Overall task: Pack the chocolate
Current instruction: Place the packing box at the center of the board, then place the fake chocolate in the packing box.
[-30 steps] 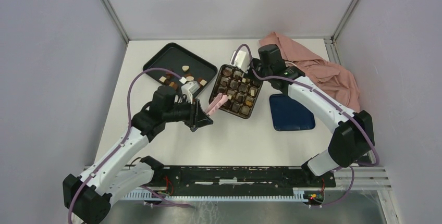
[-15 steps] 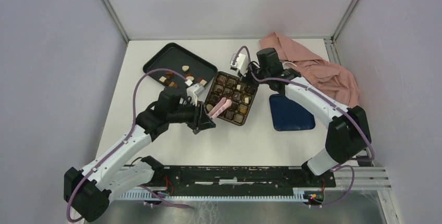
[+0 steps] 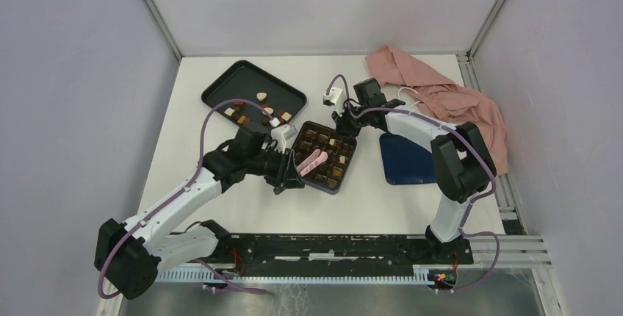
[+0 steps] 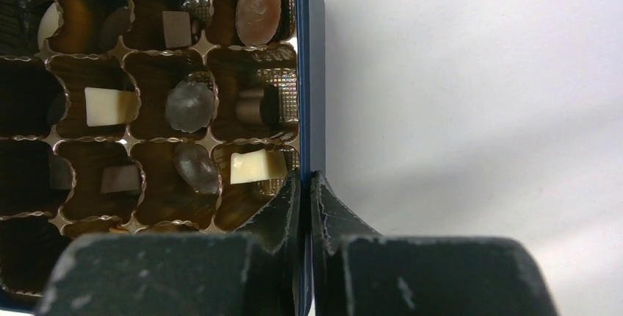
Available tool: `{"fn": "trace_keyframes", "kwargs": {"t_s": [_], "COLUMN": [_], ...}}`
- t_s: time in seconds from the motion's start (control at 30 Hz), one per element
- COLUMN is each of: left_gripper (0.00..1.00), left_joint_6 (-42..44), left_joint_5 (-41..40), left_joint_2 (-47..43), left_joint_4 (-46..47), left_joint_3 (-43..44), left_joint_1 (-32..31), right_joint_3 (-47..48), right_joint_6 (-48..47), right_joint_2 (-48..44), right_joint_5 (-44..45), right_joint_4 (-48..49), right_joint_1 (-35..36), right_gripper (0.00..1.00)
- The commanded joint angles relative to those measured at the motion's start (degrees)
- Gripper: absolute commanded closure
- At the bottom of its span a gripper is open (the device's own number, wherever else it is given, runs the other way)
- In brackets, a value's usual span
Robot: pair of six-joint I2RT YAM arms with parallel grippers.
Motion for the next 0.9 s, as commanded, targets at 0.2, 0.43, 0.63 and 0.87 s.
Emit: {"fn": "trace_keyframes", "kwargs": {"t_s": [0.2, 0.43, 0.63, 0.87], "left_gripper": [0.98, 0.98, 0.98, 0.98], "left_joint_6": [-0.4, -2.7, -4.4, -4.6], "left_joint_5": [-3.3, -10.6, -17.5, -22.0], "left_joint_2": [5.3, 9.0, 13.2, 19.1], "left_joint_4": [-5.4, -10.9, -14.7, -15.8], "left_joint_3": [6.4, 10.7, 14.5, 17.4], "left_joint_1": [-4.6, -11.6, -16.3, -18.8], "right_joint_3": [0.7, 1.2, -1.3, -4.7], "right_joint_6": [3.5, 1.7, -1.2, -1.4], "right_joint_2": [2.1, -0.8, -7.8, -13.8], "right_joint_5": [-5.6, -5.5, -6.4, -11.2], "right_joint_4": [4.5, 2.8, 2.3, 4.4], "right_joint_1": [-1.5, -3.3, -6.9, -10.4], "right_gripper": [0.80, 0.56, 0.42, 0.40]}}
